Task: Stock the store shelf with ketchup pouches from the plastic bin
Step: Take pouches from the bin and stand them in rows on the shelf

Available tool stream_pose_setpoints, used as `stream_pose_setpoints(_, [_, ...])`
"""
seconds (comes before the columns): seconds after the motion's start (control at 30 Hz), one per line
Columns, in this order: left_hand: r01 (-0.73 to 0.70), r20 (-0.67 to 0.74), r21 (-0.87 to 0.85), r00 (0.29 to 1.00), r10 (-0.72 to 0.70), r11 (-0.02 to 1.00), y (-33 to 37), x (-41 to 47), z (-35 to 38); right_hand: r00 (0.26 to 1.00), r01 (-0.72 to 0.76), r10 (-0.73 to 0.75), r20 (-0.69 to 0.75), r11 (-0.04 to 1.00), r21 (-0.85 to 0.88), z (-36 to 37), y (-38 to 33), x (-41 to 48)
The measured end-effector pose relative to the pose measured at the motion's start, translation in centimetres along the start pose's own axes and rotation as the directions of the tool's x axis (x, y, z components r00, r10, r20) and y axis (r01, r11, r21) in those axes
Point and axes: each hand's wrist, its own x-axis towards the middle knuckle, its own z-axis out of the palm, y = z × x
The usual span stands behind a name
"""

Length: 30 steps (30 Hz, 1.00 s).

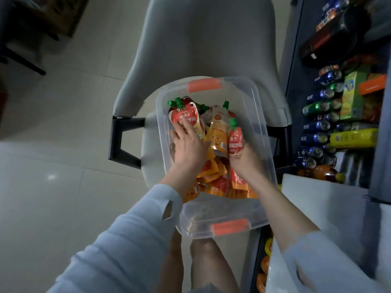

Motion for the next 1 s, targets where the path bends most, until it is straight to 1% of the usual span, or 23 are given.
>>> stream_pose_setpoints(0.07, [0.022,-0.022,-0.023,0.999,-0.023,0.999,0.6,0.4,1.0,1.0,0.014,-0.018,0.013,0.975,0.22,-0.5,1.5,-1.2])
stream_pose_setpoints(0.13, [-0.019,-0.078,-0.083,0.997,0.012,0.996,0.7,0.4,1.7,0.998,0.012,-0.035,0.048,0.911,0.413,-1.1,2.6,-2.1])
stream_pose_setpoints(0.2, [-0.064,-0.147,-0.091,0.988,0.05,0.994,0.5,0.0,2.0,0.995,-0.018,-0.041,0.095,0.831,0.557,-1.5,3.3,-2.7])
stream_pose_setpoints(0.27, [-0.048,-0.173,-0.115,0.985,0.028,0.992,0.6,-0.3,1.8,0.99,-0.068,-0.031,0.14,0.761,0.646,-1.9,3.6,-3.2])
stream_pose_setpoints(0.33, [0.0,-0.166,-0.168,0.986,-0.028,0.986,0.7,-0.4,1.2,0.989,-0.084,-0.024,0.145,0.715,0.694,-2.3,3.9,-3.8])
stream_pose_setpoints(0.4, [0.048,-0.146,-0.233,0.986,-0.084,0.971,0.7,-0.8,0.2,0.992,-0.081,-0.016,0.128,0.692,0.717,-3.0,4.1,-4.7])
stream_pose_setpoints(0.43, [0.044,-0.139,-0.256,0.987,-0.082,0.966,0.6,-1.0,-0.4,0.992,-0.084,-0.008,0.123,0.686,0.722,-3.4,4.2,-5.3])
stream_pose_setpoints(0.5, [-0.004,-0.102,-0.271,0.995,-0.024,0.963,0.5,-2.1,-1.8,0.993,-0.097,0.017,0.116,0.674,0.732,-4.5,4.2,-6.6])
stream_pose_setpoints(0.57, [0.007,0.013,-0.316,1.0,-0.003,0.949,0.7,-3.4,-3.2,0.995,-0.097,0.045,0.09,0.658,0.747,-6.0,4.1,-8.3])
stream_pose_setpoints(0.6, [0.035,0.079,-0.38,0.997,-0.005,0.924,0.9,-4.3,-3.9,0.996,-0.09,0.051,0.075,0.65,0.755,-7.0,4.0,-9.4])
stream_pose_setpoints(0.67, [0.108,0.204,-0.53,0.979,0.003,0.841,1.8,-6.1,-5.4,0.997,-0.075,0.066,0.043,0.63,0.773,-9.2,3.7,-11.8])
stream_pose_setpoints(0.73, [0.152,0.301,-0.653,0.951,0.069,0.742,3.3,-8.2,-7.2,0.997,-0.038,0.073,-0.008,0.614,0.789,-11.8,3.4,-14.6])
stream_pose_setpoints(0.77, [0.145,0.327,-0.681,0.937,0.121,0.718,4.2,-9.3,-8.0,0.996,-0.006,0.076,-0.051,0.608,0.794,-13.0,3.4,-15.9])
stream_pose_setpoints(0.87, [0.053,0.358,-0.697,0.89,0.283,0.715,7.2,-12.4,-10.5,0.977,0.092,0.098,-0.188,0.604,0.792,-16.5,3.7,-20.5])
stream_pose_setpoints(0.93, [-0.002,0.395,-0.695,0.834,0.384,0.719,9.5,-14.2,-11.8,0.955,0.147,0.118,-0.271,0.608,0.781,-18.5,4.1,-23.6])
stream_pose_setpoints(1.0, [-0.066,0.41,-0.711,0.769,0.49,0.7,12.2,-16.2,-12.8,0.921,0.196,0.16,-0.357,0.601,0.775,-20.1,4.9,-26.5])
